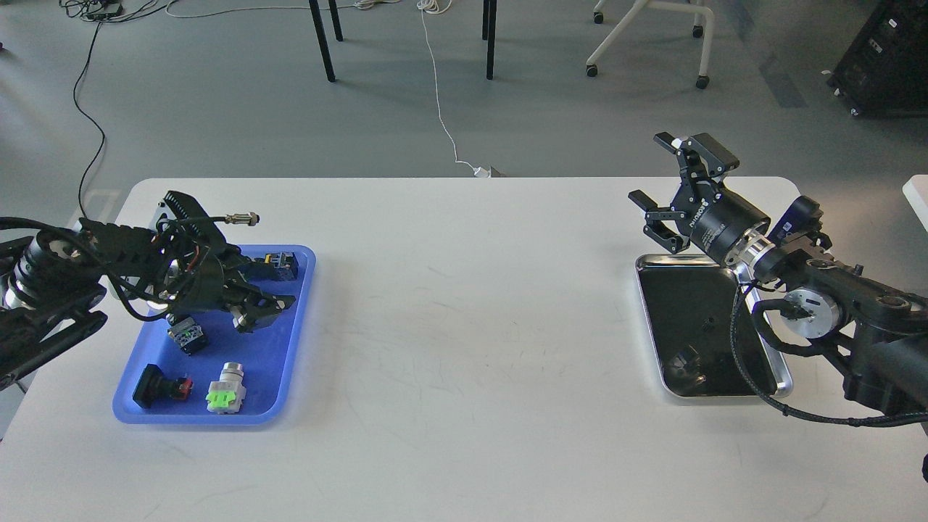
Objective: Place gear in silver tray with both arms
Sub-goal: 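Move the left gripper down into the blue tray toward another black gear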
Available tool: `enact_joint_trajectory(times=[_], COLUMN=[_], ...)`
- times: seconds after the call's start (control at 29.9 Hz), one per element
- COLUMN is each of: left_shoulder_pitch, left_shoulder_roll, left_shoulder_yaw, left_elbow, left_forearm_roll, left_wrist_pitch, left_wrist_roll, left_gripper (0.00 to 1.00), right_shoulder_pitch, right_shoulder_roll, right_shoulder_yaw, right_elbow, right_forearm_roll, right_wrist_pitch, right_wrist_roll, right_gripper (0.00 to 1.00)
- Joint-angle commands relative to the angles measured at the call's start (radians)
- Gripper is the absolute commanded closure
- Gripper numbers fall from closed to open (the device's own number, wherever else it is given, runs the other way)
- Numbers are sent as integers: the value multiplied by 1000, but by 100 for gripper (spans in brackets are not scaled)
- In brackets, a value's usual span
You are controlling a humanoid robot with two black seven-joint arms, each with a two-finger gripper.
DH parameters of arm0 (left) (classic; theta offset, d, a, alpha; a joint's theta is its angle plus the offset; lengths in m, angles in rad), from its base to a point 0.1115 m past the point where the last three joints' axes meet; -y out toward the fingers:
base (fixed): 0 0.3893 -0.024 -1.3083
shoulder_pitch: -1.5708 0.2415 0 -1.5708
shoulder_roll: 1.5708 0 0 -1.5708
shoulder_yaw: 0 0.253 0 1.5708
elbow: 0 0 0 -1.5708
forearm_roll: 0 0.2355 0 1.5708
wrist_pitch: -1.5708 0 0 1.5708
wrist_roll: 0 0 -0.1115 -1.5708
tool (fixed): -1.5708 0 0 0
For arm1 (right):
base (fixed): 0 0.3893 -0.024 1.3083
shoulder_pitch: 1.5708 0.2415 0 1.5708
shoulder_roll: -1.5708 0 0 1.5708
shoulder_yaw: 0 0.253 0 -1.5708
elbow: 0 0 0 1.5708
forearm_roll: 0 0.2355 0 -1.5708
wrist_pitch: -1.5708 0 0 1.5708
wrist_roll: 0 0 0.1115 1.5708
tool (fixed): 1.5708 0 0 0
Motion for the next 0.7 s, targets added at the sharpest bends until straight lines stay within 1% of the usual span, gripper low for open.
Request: enact_joint_trajectory(times=[0.0,0.17,0.43,0.67], left_shoulder_pitch=[7,4,7,7], left_shoulder_roll=[-12,-14,-41,-61], left_shoulder_yaw=[2,53,53,53], left_elbow=[40,76,84,147], left_forearm_roll=[0,0,0,0], left_wrist_pitch=[0,0,0,3], left_wrist_roll=[0,0,0,0], left_gripper=[35,35,35,36], right_shoulder_pitch=[0,0,-15,-32], right_shoulder_roll=[0,0,0,-2], right_shoulder_yaw=[1,4,12,12], right_elbow=[1,3,3,4], right_forearm_roll=[0,0,0,0], right_wrist_pitch=[0,0,0,0], right_wrist_roll=[0,0,0,0], right_gripper=[2,2,2,2])
